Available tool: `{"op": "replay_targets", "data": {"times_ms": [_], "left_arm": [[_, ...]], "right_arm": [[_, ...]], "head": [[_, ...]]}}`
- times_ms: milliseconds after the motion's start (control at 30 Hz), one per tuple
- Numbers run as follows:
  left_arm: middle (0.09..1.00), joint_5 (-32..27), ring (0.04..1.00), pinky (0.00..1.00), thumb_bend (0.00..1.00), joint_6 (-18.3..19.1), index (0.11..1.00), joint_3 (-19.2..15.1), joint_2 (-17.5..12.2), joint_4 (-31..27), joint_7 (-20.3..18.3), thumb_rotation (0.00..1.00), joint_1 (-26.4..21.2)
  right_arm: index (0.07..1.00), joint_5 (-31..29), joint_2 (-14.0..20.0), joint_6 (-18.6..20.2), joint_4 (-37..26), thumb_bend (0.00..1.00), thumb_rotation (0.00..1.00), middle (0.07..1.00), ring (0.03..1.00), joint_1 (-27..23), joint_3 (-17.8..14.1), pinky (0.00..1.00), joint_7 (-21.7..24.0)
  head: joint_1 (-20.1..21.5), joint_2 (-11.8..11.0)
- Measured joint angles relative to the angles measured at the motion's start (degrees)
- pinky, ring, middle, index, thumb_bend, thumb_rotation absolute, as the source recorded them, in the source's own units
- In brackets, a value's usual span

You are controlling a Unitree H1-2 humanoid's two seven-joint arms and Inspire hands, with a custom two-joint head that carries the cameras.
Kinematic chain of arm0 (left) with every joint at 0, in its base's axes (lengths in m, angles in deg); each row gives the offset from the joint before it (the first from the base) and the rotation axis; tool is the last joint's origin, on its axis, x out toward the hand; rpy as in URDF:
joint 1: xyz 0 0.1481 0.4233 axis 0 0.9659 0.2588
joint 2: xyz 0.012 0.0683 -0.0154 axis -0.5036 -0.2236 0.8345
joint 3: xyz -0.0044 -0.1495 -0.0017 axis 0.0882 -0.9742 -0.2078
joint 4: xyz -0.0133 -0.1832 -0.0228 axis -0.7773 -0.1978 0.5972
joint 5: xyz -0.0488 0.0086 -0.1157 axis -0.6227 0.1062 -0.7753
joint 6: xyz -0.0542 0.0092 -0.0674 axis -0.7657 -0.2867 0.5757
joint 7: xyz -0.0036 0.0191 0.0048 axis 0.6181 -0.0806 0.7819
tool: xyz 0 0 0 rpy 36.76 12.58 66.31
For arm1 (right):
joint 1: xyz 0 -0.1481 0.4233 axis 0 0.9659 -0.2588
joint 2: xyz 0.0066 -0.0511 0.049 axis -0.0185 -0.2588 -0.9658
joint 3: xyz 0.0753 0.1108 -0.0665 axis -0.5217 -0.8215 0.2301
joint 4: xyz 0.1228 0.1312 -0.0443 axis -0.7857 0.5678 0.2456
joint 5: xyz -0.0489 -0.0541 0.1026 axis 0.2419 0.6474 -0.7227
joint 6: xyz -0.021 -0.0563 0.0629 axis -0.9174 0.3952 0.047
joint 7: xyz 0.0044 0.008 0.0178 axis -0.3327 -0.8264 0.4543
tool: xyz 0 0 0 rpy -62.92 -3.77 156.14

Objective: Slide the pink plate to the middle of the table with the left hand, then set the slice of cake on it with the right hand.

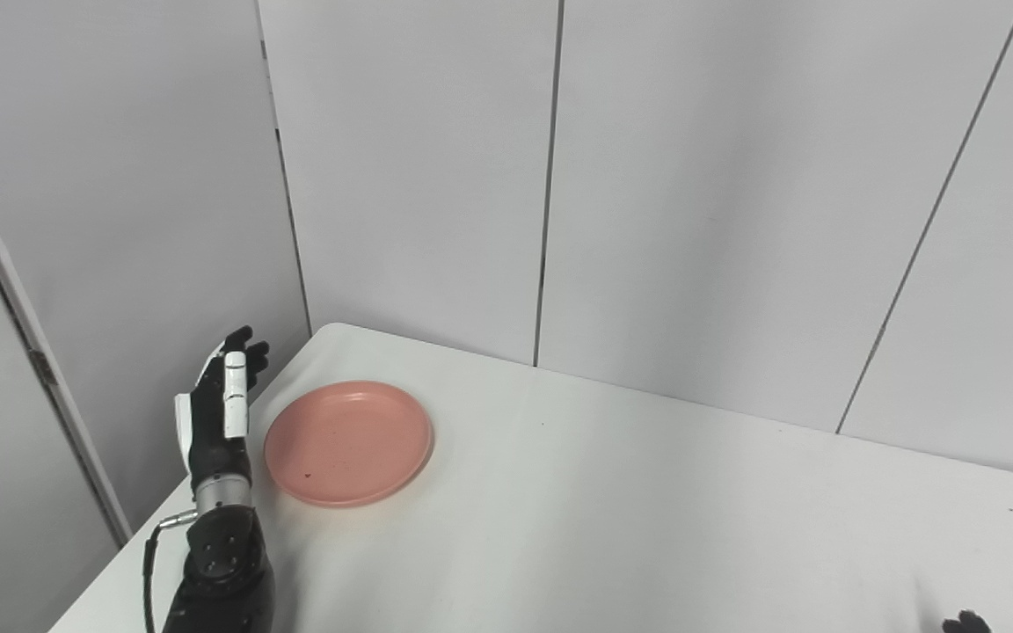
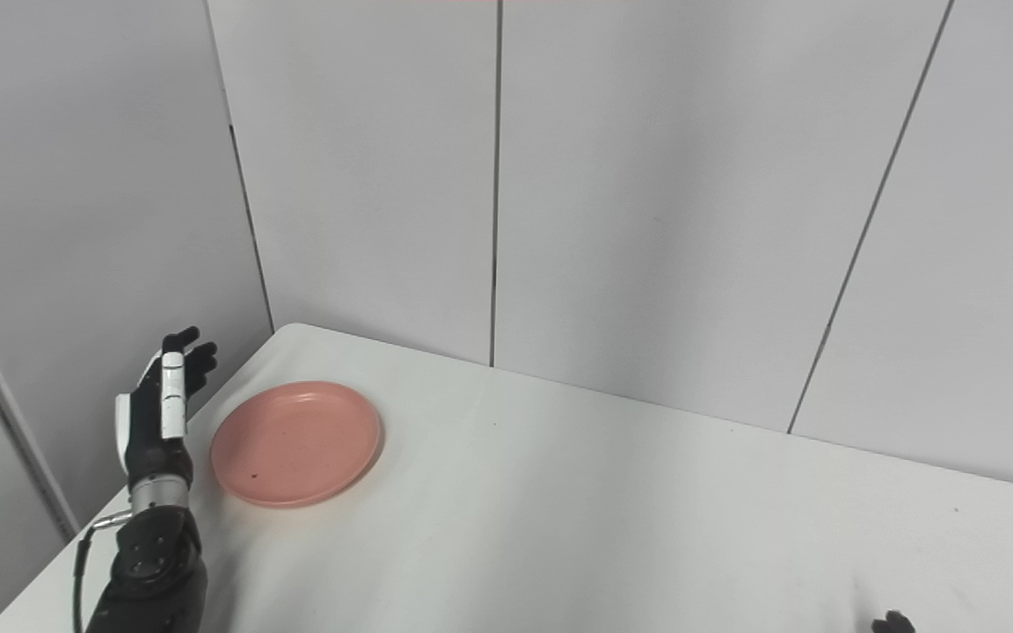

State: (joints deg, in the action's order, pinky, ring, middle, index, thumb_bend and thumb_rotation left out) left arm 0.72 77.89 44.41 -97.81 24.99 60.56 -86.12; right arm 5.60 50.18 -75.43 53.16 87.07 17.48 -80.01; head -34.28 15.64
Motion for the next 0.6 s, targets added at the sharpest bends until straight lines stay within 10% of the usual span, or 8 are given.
{"op": "replay_targets", "data": {"times_ms": [600], "left_arm": [[0.860, -7.2, 0.915, 1.00, 0.78, -2.2, 0.862, 0.8, -1.5, 10.2, -6.8, 1.00, -0.7]], "right_arm": [[1.000, -0.2, 0.9, 0.0, 0.0, 0.42, 0.92, 1.000, 1.000, 0.3, 0.0, 1.00, 0.1]], "head": [[-0.7, 1.1]]}}
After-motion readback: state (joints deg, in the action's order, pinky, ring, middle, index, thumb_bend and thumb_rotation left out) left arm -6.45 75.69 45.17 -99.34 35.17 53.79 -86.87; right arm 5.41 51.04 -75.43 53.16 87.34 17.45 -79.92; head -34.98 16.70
